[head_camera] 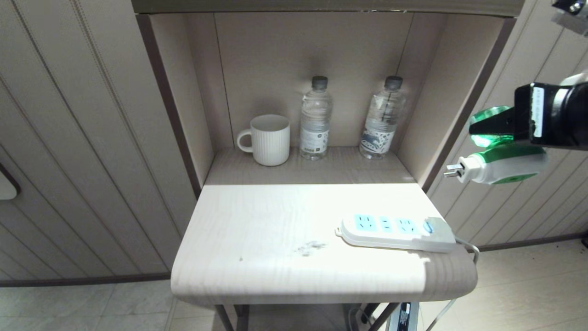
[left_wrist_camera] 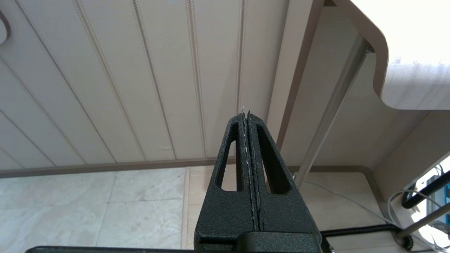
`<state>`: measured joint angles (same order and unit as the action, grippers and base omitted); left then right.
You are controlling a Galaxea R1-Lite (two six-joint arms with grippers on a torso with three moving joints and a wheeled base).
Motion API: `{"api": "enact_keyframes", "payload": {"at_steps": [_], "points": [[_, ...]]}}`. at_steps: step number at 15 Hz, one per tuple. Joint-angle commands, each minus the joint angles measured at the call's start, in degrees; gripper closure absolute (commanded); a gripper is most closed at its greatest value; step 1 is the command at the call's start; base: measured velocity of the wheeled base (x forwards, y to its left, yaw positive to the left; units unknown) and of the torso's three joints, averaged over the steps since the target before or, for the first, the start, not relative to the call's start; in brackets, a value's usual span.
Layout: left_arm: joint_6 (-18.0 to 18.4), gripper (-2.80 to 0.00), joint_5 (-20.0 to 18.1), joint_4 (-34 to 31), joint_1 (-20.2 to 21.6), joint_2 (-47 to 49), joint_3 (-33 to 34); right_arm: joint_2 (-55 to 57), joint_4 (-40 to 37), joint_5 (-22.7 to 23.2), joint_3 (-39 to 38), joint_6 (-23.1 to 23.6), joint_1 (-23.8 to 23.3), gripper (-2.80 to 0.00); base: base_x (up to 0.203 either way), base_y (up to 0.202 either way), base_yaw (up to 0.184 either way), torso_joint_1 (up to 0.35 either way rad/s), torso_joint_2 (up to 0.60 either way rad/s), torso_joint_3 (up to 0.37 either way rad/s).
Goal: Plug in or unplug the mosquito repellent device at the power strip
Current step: Insert the plug into the socket
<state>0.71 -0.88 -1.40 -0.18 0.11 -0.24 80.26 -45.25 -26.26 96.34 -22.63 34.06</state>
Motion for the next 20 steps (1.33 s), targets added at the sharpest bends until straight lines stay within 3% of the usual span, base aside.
{"api": "enact_keyframes", "payload": {"at_steps": [1,5,10,15,17,20], "points": [[0.00,0.00,0.00,0.00,0.01,-0.02,-0.02,0.65,-0.08,-0.09,-0.63,-0.05,0.55,0.00,0.000,0.000,0.000,0.000,0.00,0.000],[0.00,0.00,0.00,0.00,0.00,-0.01,-0.02,4.20,0.57,1.98,-0.46,-0.16,0.57,0.00,0.000,0.000,0.000,0.000,0.00,0.000],[0.00,0.00,0.00,0.00,0.00,-0.02,-0.01,7.53,1.56,13.75,-2.17,-5.25,-0.54,0.00,0.000,0.000,0.000,0.000,0.00,0.000],[0.00,0.00,0.00,0.00,0.01,-0.02,-0.02,10.80,1.47,22.37,-4.73,-6.07,-5.25,0.00,0.000,0.000,0.000,0.000,0.00,0.000],[0.00,0.00,0.00,0.00,-0.02,0.00,0.00,13.16,1.36,29.23,-3.74,-6.16,-8.73,0.00,0.000,0.000,0.000,0.000,0.00,0.000],[0.00,0.00,0.00,0.00,0.01,-0.02,0.07,15.98,0.39,31.00,-0.96,-6.06,-10.68,0.00,0.000,0.000,0.000,0.000,0.00,0.000]]}}
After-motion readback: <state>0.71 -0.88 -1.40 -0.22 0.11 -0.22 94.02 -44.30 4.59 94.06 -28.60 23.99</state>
